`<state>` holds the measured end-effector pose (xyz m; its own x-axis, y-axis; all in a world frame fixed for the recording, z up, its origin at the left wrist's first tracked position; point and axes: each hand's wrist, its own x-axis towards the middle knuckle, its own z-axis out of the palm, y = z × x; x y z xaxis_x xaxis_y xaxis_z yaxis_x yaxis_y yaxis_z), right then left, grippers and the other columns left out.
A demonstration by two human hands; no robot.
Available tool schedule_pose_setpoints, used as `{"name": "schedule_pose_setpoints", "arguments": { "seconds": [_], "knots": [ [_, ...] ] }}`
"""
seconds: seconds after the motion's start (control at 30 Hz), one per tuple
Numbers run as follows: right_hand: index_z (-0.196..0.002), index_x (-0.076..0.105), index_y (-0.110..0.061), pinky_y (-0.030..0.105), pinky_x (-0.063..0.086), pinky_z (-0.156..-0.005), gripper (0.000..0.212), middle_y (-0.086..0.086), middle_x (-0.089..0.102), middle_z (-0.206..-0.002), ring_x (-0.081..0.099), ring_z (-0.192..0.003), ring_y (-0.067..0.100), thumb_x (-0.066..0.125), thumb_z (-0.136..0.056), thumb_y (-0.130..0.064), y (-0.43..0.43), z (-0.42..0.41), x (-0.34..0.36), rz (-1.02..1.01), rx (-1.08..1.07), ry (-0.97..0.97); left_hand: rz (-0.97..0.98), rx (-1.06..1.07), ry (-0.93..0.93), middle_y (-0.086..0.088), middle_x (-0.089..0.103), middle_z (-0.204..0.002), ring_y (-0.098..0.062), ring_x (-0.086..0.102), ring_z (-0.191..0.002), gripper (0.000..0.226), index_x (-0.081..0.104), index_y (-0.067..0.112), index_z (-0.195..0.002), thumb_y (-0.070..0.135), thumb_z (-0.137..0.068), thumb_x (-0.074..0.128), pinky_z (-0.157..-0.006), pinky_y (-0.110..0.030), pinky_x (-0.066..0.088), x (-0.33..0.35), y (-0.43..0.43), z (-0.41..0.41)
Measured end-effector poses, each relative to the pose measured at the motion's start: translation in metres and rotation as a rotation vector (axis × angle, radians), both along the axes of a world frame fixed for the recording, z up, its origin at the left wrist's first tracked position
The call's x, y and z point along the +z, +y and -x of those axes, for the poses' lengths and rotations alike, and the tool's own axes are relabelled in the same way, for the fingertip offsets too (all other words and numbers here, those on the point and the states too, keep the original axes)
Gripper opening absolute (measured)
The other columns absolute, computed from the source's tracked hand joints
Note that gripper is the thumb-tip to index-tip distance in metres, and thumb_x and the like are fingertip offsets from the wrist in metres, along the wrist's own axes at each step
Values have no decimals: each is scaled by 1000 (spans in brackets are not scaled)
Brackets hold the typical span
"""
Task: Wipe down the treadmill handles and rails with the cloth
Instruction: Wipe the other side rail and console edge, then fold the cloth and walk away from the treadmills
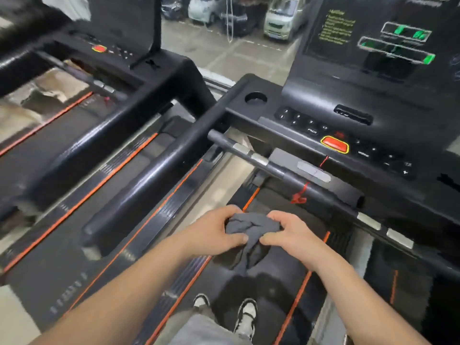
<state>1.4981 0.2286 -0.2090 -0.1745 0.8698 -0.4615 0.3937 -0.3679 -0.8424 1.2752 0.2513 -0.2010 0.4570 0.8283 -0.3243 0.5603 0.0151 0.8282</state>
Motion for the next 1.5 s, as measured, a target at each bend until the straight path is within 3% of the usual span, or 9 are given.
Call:
{"name": "schedule_pose_setpoints", "arguments": {
  "seconds": [0.2, 0.33, 0.47, 0.63, 0.83, 1.07, 1.23, 1.33, 1.5],
  "knots": [
    [-74, 56, -20, 22, 39, -55, 16, -12, 54, -61, 50, -58, 5, 69, -67, -25, 10, 101, -9, -119, 398, -181, -68, 227, 144, 10, 64, -84, -10, 62, -82, 24, 60, 32, -85, 40, -75, 80, -75, -34, 52, 7, -59, 119],
    [-79, 64, -32, 11, 42, -60, 15, -16, 65, -73, 58, -71, -4, 78, -81, -26, 3, 196, -9, -157, 675, -194, -48, 515, 196, 9, 64, -72, -1, 61, -64, 26, 61, 26, -76, 31, -77, 86, -57, -22, 48, 10, -128, 205],
    [-79, 62, -30, 29, 49, -71, 18, -14, 64, -73, 60, -76, 6, 75, -81, -42, -38, 306, -21, -247, 873, -201, 4, 762, 101, 6, 56, -63, 1, 49, -46, 28, 57, 12, -75, 14, -78, 85, -47, -19, 39, 9, -213, 276],
    [-71, 47, -18, 39, 45, -63, 50, -5, 52, -61, 54, -67, 19, 73, -79, -61, -117, 427, -38, -364, 1075, -339, 13, 1080, 64, 14, 56, -66, -4, 53, -62, 29, 55, 22, -76, 22, -74, 84, -59, -25, 42, 3, -326, 360],
    [-66, 55, -22, 25, 42, -57, 39, -17, 59, -54, 56, -55, -2, 79, -83, -48, -188, 538, -28, -354, 1350, -289, 61, 1429, 77, 13, 61, -69, -2, 57, -64, 27, 59, 23, -75, 18, -73, 86, -59, -20, 43, -3, -436, 420],
    [-80, 61, -21, 20, 46, -62, 36, -8, 66, -73, 62, -70, 4, 77, -85, -53, -236, 614, -30, -154, 1657, -205, 140, 1859, -6, 4, 50, -59, -10, 48, -54, 26, 55, 13, -64, 14, -74, 79, -50, -22, 37, 4, -517, 437],
    [-103, 71, -12, 32, 61, -78, 29, 6, 76, -94, 74, -85, 16, 84, -77, -16, -272, 652, -47, 15, 2019, -325, 170, 2116, -140, 3, 55, -61, -12, 54, -56, 22, 57, 15, -66, 11, -76, 76, -53, -25, 41, -5, -573, 425],
    [-96, 67, -3, 27, 53, -54, 14, 7, 66, -77, 65, -61, 15, 71, -83, -1, -309, 668, -56, 62, 1972, -325, 180, 2241, -156, 5, 54, -59, -11, 54, -55, 23, 56, 16, -67, 12, -77, 76, -51, -23, 41, -14, -614, 418],
    [-94, 67, -4, 41, 50, -68, 38, 9, 69, -81, 65, -75, 26, 72, -67, -30, -395, 735, -62, 144, 1826, -227, 128, 2416, -309, 5, 59, -62, -7, 57, -56, 19, 61, 12, -75, 12, -81, 79, -54, -22, 43, -25, -700, 426]
  ]
}}
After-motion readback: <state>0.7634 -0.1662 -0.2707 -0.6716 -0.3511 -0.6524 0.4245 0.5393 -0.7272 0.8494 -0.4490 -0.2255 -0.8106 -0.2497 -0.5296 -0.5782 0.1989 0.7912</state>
